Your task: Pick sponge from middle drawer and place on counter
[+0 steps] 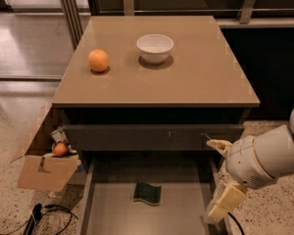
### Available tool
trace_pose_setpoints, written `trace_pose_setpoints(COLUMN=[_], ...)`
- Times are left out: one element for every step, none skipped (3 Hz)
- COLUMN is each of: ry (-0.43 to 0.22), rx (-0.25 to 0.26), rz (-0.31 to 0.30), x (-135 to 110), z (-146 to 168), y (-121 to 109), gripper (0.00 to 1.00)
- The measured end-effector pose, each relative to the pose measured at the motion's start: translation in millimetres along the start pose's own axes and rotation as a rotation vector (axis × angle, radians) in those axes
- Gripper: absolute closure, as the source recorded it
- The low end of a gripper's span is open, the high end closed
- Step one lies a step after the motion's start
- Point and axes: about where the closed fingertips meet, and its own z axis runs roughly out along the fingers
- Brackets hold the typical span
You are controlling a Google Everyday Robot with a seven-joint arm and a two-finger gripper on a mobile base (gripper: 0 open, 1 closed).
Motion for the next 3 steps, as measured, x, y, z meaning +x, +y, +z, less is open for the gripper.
trace_pose_setpoints(ry=[-0.051,-0.086,-0.12], rx=[-0.031,-0.028,0.018], rz=[-0.002,0.029,0.079], x=[-2,3,15], z=[45,102,149], y=[1,-3,-23], gripper=[0.0,0.0,0.0])
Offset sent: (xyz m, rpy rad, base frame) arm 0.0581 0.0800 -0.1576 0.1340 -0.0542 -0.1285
